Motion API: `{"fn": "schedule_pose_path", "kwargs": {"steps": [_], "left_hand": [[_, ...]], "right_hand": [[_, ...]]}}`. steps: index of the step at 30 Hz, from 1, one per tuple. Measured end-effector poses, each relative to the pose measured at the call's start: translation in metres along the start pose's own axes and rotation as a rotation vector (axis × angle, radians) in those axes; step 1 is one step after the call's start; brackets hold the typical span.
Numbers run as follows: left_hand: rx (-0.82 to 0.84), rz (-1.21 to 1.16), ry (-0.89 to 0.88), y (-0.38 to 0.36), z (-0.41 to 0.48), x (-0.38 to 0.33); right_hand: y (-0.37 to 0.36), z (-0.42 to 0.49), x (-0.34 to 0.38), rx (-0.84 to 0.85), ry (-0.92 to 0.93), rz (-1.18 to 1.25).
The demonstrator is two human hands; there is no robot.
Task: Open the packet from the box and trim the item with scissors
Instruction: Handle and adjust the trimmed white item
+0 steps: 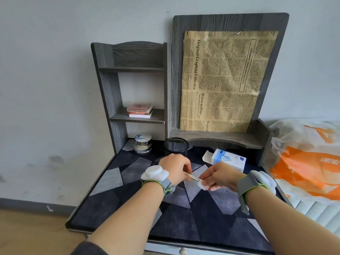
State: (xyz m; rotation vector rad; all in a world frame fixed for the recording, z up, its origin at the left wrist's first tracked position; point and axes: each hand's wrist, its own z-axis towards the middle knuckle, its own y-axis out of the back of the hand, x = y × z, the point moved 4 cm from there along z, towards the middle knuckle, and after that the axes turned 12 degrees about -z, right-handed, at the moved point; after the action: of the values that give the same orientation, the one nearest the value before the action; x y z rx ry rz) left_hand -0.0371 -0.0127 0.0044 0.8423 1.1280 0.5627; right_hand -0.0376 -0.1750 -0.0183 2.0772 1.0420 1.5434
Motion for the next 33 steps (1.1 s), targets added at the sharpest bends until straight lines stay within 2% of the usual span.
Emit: {"fn": "schedule_pose_path", "kwargs": {"steps": [6,9,13,16,19,22,24,29,33], "left_hand": [[0.002,0.027,-0.098,-0.004,0.003,-0.014],[-0.041,0.008,-0.093,0.000,0.006,-0.011],[-0.197,-0.080,-0.069,0.012,0.003,-0.010],[-0.367,-0.095,-0.128,0.012,-0.003,-0.016],[-0.445,-0.164,-0.092,0.009,-0.004,-0.012],[-0.463,-0.228,-0.018,0.006,-0.003,-0.005],[-0.401,-0.295,0.076,0.001,-0.001,0.001],[0.037,-0.527,0.244,-0.029,0.005,0.004],[0.132,-0.740,0.295,-0.037,0.005,-0.003]], "right_hand": [[0.000,-0.001,0.012,-0.072,0.076,0.029],[0.003,-0.002,0.010,-0.103,0.077,0.126],[0.010,0.005,0.002,-0.254,0.041,0.345],[0.011,0.013,0.003,-0.266,0.055,0.545],[0.007,0.016,0.006,-0.277,0.043,0.501],[0.004,0.020,0.003,-0.310,0.000,0.577],[0.003,0.022,0.001,-0.313,-0.020,0.660],[0.002,0.023,0.008,-0.313,-0.030,0.707],[-0.001,0.021,0.014,-0.284,-0.021,0.703]]}}
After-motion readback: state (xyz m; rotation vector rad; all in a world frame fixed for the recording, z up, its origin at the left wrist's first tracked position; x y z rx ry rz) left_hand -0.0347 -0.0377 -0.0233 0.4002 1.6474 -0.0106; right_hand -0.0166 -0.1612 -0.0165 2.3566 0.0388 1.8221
